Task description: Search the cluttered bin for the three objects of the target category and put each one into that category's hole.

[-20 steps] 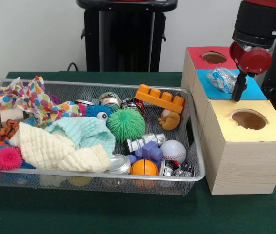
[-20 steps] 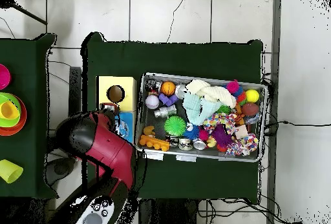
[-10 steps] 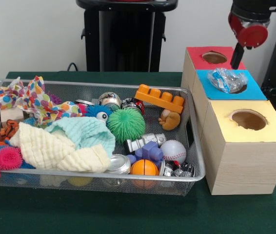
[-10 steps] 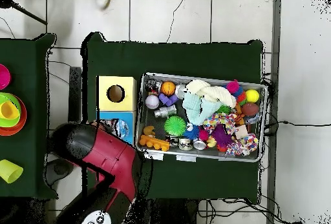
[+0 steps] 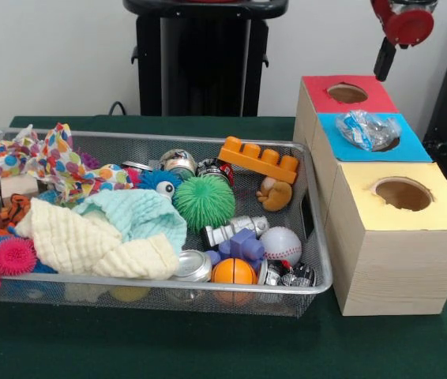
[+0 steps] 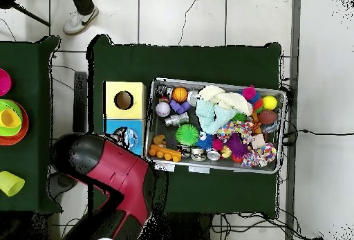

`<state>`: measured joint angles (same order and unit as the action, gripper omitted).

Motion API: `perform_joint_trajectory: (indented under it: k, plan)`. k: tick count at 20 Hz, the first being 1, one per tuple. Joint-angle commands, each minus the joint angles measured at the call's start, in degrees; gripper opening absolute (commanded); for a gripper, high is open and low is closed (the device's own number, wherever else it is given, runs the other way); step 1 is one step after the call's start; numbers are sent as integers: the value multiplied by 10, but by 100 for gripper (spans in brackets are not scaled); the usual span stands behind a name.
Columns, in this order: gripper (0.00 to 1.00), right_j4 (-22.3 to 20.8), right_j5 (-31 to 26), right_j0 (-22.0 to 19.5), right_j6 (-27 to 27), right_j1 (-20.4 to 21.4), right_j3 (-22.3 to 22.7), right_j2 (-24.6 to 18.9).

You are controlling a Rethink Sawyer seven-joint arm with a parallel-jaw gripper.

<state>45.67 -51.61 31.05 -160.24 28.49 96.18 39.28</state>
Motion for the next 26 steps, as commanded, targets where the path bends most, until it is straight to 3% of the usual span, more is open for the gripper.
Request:
perform_joint_trajectory:
  k: [1, 13, 26]
  plan:
    - [0, 21, 56, -15, -149, -26, 17, -62]
    - [0, 54, 142, -19, -132, -37, 49, -100]
    - [0, 107, 306, -58, -78, -43, 100, -199]
